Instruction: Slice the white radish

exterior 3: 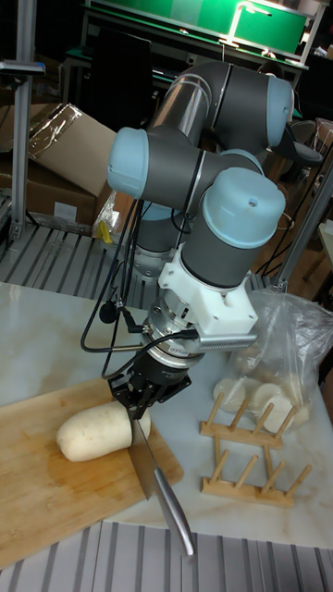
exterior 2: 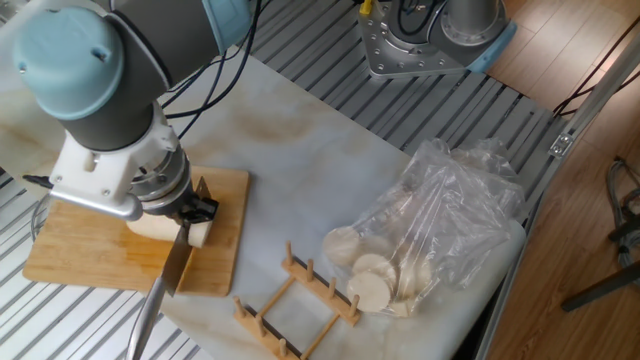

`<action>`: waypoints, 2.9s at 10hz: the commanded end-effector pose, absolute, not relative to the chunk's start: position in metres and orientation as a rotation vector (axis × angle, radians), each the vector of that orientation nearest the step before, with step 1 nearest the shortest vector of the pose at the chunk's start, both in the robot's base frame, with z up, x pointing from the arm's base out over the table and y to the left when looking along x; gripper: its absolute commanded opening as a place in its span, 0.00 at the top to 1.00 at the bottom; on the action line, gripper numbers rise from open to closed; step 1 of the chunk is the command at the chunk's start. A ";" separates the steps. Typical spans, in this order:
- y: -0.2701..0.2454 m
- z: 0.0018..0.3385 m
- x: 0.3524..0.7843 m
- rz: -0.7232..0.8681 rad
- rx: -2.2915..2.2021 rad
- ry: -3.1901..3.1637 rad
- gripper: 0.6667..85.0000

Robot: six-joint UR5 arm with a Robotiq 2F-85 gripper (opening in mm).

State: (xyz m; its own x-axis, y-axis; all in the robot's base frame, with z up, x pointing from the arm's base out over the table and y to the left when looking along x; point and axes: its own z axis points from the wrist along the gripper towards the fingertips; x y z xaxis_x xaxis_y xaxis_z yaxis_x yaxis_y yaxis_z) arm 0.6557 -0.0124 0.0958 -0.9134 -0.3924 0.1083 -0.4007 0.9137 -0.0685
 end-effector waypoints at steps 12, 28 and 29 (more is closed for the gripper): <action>-0.004 0.091 0.660 0.126 0.660 -3.029 0.99; 0.005 0.099 0.674 0.070 0.643 -3.028 0.99; 0.005 0.100 0.674 0.070 0.640 -3.027 0.99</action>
State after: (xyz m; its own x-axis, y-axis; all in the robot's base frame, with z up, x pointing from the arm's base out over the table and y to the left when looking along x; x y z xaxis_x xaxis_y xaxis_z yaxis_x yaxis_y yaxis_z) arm 0.6743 0.0031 0.0967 -0.9104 -0.4101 0.0543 -0.4126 0.9097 -0.0464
